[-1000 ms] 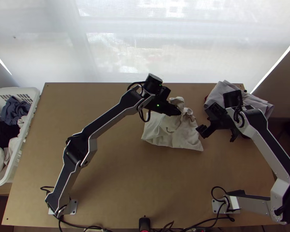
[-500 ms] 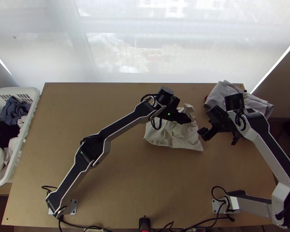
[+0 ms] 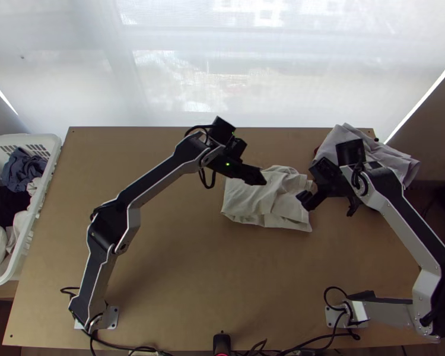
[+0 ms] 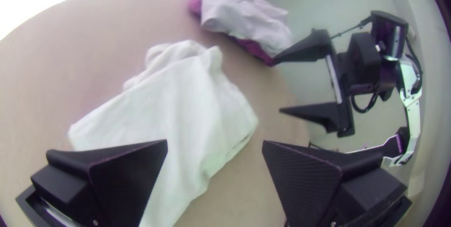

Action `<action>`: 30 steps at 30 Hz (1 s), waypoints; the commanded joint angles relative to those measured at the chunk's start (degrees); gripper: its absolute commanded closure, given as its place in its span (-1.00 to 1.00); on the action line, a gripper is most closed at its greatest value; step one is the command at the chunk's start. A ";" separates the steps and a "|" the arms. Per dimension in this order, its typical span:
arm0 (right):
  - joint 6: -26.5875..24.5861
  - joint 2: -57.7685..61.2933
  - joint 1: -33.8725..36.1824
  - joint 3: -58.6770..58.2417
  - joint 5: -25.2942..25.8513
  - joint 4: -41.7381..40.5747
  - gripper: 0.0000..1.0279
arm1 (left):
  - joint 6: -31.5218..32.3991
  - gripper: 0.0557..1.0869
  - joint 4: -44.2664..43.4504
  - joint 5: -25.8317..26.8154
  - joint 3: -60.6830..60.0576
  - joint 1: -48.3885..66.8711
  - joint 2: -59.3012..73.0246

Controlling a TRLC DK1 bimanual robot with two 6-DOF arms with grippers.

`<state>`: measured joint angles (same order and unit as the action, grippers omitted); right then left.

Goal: Fold the t-shirt

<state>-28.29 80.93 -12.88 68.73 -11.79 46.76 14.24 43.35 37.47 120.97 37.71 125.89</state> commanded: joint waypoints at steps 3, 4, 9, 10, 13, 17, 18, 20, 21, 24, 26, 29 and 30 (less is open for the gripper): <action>0.78 13.29 -9.18 9.32 1.77 -8.00 -0.91 | -10.28 -0.90 1.03 -1.53 -25.25 -7.13 -9.61; 0.78 15.31 -10.41 9.93 1.86 -8.35 -0.91 | -10.72 -0.90 0.50 -2.41 -26.57 -6.86 -9.61; 0.87 20.41 -14.10 5.27 1.86 -10.82 -0.91 | -11.08 -0.90 -2.31 -6.45 -27.19 -5.02 -7.58; 0.87 20.50 -14.27 3.25 1.86 -11.87 -0.91 | -11.08 -0.90 -2.22 -7.33 -26.57 -4.84 -6.53; 0.87 20.15 -13.75 -2.02 1.77 -13.63 -0.91 | -11.08 -0.90 -2.22 -8.21 -25.69 -4.76 -4.33; 0.70 19.45 -12.60 -6.94 1.77 -15.91 -0.91 | -11.69 -0.90 -1.96 -9.17 -26.66 -5.55 -3.54; 0.61 19.53 -12.43 -7.91 1.77 -16.70 -0.91 | -12.31 -0.90 -1.78 -9.35 -27.10 -5.63 -3.54; 0.34 19.97 -12.43 -9.75 1.77 -18.46 -0.91 | -13.10 -0.90 -1.52 -10.05 -27.80 -6.07 -3.63; 0.34 20.15 -12.43 -10.19 1.77 -18.90 -0.91 | -13.45 -0.90 -1.25 -10.49 -27.89 -6.25 -3.63; 0.78 19.27 -12.52 -9.58 1.77 -19.78 -0.91 | -14.15 -0.90 -0.55 -10.93 -27.89 -6.78 -4.33; 1.58 17.60 -12.52 -7.82 1.77 -19.69 -0.91 | -14.33 -0.90 -0.02 -10.93 -27.80 -7.13 -5.30; 2.28 14.17 -12.43 -4.66 1.77 -19.60 -0.91 | -14.33 -0.90 1.12 -10.93 -27.19 -7.13 -6.79; 2.19 13.03 -12.43 -3.51 1.77 -19.17 -0.91 | -14.33 -0.90 1.56 -10.84 -27.01 -7.04 -7.32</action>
<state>-27.14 98.67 -25.34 61.78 -10.02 28.38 0.36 42.81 27.33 93.69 31.14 120.73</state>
